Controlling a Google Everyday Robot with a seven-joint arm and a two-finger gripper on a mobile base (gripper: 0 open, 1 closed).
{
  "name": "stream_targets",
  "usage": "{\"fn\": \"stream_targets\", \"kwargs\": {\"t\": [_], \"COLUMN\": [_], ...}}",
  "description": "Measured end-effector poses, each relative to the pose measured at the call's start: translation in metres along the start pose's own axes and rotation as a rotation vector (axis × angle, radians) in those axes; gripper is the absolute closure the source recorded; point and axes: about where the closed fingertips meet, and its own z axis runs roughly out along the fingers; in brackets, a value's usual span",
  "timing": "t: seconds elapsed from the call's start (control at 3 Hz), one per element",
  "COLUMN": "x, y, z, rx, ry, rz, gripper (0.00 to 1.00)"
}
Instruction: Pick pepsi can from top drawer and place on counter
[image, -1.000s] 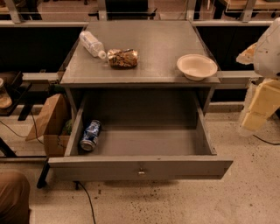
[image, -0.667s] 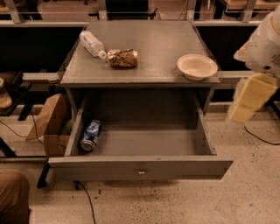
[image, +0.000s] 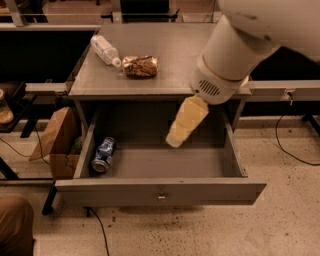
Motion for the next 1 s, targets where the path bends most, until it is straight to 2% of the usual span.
{"fn": "stream_targets", "kwargs": {"t": [0.33, 0.67, 1.0], "x": [-0.0397, -0.0379, -0.0407], "y": [0.0331, 0.0317, 0.0345], "z": [0.0373, 0.0345, 0.0352], "rx": [-0.058, -0.053, -0.092], "ry": [0.012, 0.011, -0.022], "rz": [0.109, 0.164, 0.185], "gripper": [0.00, 0.00, 0.00]}}
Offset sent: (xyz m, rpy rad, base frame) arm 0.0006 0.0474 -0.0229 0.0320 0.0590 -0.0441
